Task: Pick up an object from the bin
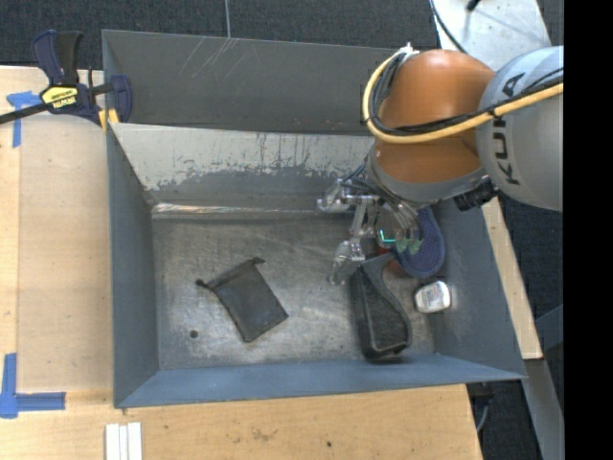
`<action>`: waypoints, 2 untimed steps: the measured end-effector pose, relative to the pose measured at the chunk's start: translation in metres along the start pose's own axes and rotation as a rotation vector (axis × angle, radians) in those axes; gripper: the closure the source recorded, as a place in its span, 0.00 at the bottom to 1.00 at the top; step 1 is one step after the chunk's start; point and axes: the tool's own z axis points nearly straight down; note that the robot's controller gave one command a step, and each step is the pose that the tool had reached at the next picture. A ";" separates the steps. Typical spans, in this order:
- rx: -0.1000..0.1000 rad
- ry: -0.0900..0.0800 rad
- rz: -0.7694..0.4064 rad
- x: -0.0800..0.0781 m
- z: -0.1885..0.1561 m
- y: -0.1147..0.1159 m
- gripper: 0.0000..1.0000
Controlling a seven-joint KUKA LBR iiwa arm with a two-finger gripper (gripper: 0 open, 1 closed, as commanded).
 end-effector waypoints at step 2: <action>-0.005 -0.031 -0.105 0.027 0.120 0.106 1.00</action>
Offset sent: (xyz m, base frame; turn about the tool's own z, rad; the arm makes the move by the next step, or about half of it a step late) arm -0.0352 0.1043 -0.1270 -0.1072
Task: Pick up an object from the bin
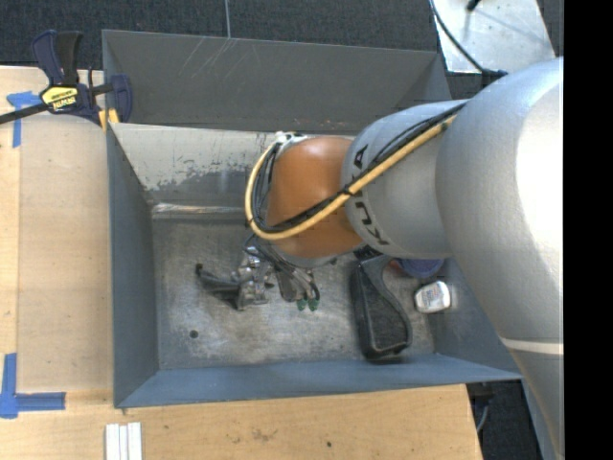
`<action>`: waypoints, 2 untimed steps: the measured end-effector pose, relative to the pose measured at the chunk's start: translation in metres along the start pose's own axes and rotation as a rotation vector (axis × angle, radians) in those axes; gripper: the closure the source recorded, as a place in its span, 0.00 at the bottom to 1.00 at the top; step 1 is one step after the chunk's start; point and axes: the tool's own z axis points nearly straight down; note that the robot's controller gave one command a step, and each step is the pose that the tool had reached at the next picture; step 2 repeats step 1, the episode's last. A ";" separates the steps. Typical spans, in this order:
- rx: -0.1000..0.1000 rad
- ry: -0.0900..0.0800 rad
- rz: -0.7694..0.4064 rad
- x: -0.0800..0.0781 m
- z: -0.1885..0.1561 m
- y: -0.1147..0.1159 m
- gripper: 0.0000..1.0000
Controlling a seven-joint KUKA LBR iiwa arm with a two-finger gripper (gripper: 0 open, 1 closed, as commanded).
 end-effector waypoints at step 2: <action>0.001 0.016 -0.265 -0.024 -0.127 -0.022 1.00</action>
Offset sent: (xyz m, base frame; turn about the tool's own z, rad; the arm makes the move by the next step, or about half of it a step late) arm 0.0204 -0.0193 0.1232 -0.2666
